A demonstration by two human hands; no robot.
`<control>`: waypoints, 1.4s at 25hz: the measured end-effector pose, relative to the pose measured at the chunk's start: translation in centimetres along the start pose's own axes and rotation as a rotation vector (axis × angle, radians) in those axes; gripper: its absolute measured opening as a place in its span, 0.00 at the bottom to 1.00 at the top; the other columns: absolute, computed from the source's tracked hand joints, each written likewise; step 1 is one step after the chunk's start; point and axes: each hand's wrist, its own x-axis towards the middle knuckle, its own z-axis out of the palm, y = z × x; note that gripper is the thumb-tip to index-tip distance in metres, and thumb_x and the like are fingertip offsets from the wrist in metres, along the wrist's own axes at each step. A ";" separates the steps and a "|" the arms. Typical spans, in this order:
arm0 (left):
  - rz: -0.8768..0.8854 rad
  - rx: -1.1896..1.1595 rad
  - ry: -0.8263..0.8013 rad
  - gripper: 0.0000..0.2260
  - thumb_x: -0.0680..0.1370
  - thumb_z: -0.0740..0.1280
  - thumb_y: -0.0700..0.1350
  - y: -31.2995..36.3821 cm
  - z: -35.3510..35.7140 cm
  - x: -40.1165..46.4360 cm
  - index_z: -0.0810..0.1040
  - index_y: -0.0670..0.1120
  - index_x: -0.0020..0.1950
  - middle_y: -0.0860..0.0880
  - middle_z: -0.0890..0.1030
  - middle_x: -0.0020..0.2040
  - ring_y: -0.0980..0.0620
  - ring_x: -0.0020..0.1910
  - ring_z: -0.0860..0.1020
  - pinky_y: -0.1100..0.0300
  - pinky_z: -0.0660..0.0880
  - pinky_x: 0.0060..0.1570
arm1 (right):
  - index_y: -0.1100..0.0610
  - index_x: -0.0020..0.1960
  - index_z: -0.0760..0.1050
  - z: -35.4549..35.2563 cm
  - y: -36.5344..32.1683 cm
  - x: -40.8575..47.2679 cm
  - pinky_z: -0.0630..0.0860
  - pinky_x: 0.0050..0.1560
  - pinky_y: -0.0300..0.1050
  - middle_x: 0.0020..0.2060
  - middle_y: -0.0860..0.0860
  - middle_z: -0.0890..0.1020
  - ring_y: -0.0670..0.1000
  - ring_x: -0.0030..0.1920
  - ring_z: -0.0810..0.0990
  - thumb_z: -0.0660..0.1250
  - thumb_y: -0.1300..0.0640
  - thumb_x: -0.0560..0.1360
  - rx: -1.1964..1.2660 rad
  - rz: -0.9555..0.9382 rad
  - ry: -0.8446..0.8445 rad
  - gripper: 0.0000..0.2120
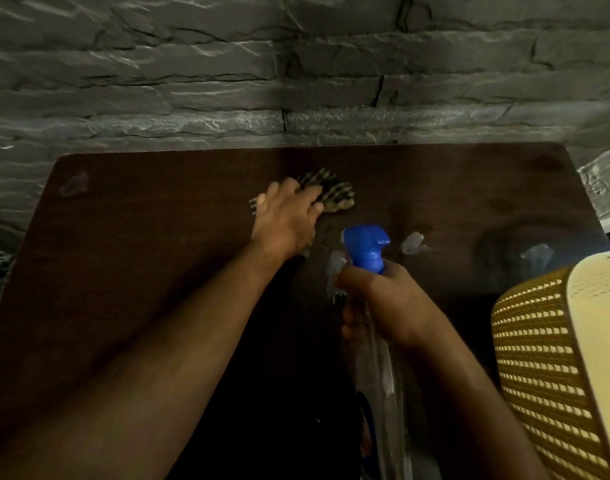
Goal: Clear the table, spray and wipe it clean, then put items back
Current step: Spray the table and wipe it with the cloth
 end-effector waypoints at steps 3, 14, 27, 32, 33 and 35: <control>0.057 0.048 0.060 0.17 0.81 0.56 0.54 -1.9 0.2 -2.4 0.69 0.54 0.69 0.45 0.71 0.62 0.44 0.59 0.68 0.49 0.64 0.57 | 0.54 0.58 0.71 -1.0 0.3 -0.3 0.79 0.33 0.44 0.39 0.55 0.78 0.51 0.34 0.78 0.68 0.57 0.74 0.043 -0.002 -0.007 0.14; 0.132 0.057 0.065 0.17 0.81 0.57 0.52 -5.4 -0.7 -0.3 0.69 0.52 0.69 0.45 0.72 0.60 0.44 0.58 0.68 0.49 0.64 0.56 | 0.55 0.58 0.71 0.4 1.2 -0.9 0.79 0.35 0.45 0.37 0.55 0.78 0.51 0.33 0.77 0.68 0.58 0.74 0.054 -0.016 -0.019 0.13; -0.023 0.073 0.041 0.16 0.82 0.56 0.52 -2.3 -0.8 4.7 0.69 0.53 0.69 0.43 0.71 0.63 0.42 0.62 0.67 0.46 0.64 0.60 | 0.54 0.54 0.71 0.9 1.9 -1.5 0.78 0.34 0.46 0.34 0.55 0.77 0.52 0.32 0.77 0.68 0.59 0.74 0.059 -0.005 -0.010 0.11; 0.273 0.066 -0.047 0.17 0.81 0.57 0.53 0.3 1.2 -1.4 0.69 0.56 0.70 0.49 0.70 0.62 0.47 0.59 0.67 0.50 0.62 0.58 | 0.56 0.54 0.72 0.4 2.3 -1.9 0.77 0.32 0.46 0.33 0.56 0.77 0.53 0.31 0.76 0.68 0.60 0.73 0.079 -0.011 0.010 0.10; 0.269 0.066 -0.028 0.17 0.81 0.57 0.53 -1.4 0.8 -2.2 0.70 0.56 0.70 0.49 0.70 0.62 0.47 0.59 0.67 0.50 0.63 0.58 | 0.55 0.55 0.72 0.2 2.5 -2.1 0.77 0.32 0.46 0.34 0.56 0.77 0.53 0.32 0.76 0.68 0.60 0.73 0.085 -0.004 0.002 0.11; 0.149 0.087 0.040 0.17 0.81 0.57 0.53 -3.4 -0.1 0.5 0.70 0.55 0.69 0.46 0.71 0.62 0.45 0.60 0.68 0.49 0.64 0.58 | 0.53 0.57 0.72 -0.1 2.8 -2.4 0.78 0.34 0.46 0.34 0.54 0.78 0.51 0.32 0.77 0.69 0.59 0.73 0.103 0.020 -0.032 0.14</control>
